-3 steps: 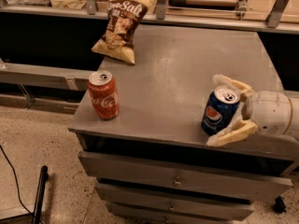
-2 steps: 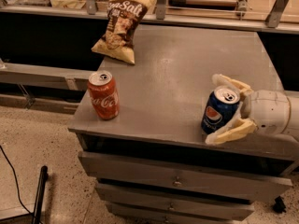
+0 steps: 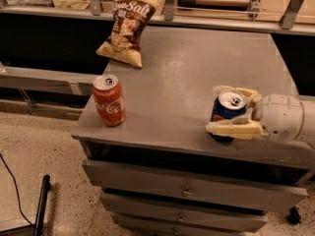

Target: Knock pepsi can over

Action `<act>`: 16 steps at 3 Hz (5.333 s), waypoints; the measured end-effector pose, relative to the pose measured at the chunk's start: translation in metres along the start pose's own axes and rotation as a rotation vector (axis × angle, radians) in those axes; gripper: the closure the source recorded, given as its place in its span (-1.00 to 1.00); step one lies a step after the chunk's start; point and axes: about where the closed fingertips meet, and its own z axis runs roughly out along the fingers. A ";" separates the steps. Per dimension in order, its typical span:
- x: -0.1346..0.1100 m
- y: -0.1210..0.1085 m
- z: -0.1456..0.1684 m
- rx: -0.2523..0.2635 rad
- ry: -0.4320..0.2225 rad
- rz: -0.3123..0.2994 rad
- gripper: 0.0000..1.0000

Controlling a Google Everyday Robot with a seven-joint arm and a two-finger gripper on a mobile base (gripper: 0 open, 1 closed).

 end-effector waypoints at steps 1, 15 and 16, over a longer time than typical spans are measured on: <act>-0.001 0.001 0.002 -0.004 0.000 -0.001 0.21; 0.074 -0.129 -0.008 -0.244 1.418 -0.196 -1.00; 0.076 -0.131 -0.013 -0.239 1.344 -0.188 -1.00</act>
Offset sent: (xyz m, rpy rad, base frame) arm 0.0185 -0.0125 0.0221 -0.1592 -0.0322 -0.0400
